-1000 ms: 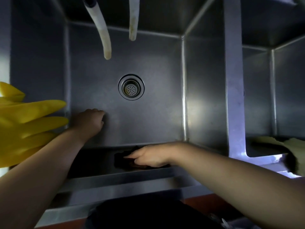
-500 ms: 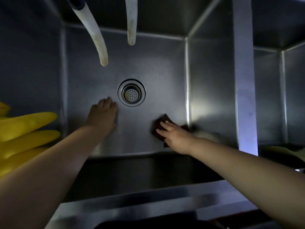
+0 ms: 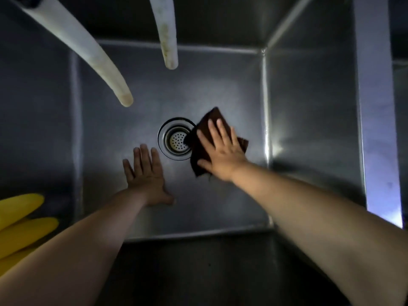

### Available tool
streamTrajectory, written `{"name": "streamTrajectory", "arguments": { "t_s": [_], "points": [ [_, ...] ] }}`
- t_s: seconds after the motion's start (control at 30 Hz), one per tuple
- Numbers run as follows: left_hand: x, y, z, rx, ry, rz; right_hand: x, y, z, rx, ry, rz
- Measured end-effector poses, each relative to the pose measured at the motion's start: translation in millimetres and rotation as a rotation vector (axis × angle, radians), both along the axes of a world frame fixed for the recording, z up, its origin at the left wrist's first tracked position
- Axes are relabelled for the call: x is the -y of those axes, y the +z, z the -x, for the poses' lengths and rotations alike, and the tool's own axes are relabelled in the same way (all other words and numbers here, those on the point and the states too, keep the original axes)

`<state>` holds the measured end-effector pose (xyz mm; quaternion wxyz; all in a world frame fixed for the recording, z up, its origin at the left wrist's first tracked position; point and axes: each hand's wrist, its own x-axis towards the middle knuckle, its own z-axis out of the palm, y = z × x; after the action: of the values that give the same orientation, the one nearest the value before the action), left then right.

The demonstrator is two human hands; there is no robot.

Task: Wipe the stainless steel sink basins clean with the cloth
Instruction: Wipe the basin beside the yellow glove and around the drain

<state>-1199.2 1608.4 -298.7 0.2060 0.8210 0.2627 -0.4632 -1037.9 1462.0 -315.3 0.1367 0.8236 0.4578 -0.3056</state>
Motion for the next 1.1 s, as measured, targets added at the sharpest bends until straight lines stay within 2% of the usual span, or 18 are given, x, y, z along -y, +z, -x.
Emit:
{"name": "streamTrajectory", "arguments": {
  "t_s": [0.2, 0.37, 0.47, 0.57, 0.7, 0.8, 0.87, 0.97, 1.1],
  "points": [
    [-1.1, 7.3, -6.6, -0.056, -0.02, 0.022, -37.5, -1.0, -74.6, 0.139, -0.247, -0.024],
    [-1.5, 14.4, -9.8, -0.083, -0.027, 0.041, -13.3, 7.4, -22.4, 0.283, -0.228, 0.063],
    [-1.0, 18.4, -10.7, -0.089, -0.023, 0.047, 20.0, 17.5, 41.2, 0.076, -0.29, 0.12],
    [-0.9, 20.0, -11.3, -0.095, -0.023, 0.047, 54.0, 26.7, 92.3, -0.142, -0.355, 0.274],
    [-0.4, 19.0, -12.4, -0.103, -0.024, 0.038, 80.1, 29.9, 98.3, -0.219, -0.55, 0.464],
    [-0.7, 18.5, -13.2, -0.104, -0.037, 0.035, 81.4, 23.5, 92.2, -0.126, -0.803, 0.407],
    [-1.0, 17.5, -13.3, -0.109, -0.047, 0.041, 75.0, 15.6, 95.3, -0.052, -0.892, 0.305],
    [-2.6, 16.4, -12.6, -0.123, -0.05, 0.044, 57.5, 4.7, 85.8, 0.053, -0.942, 0.104],
    [-4.2, 14.5, -14.0, -0.136, -0.045, 0.061, 18.3, -7.2, 18.9, 0.187, -0.881, -0.032]
  ]
}}
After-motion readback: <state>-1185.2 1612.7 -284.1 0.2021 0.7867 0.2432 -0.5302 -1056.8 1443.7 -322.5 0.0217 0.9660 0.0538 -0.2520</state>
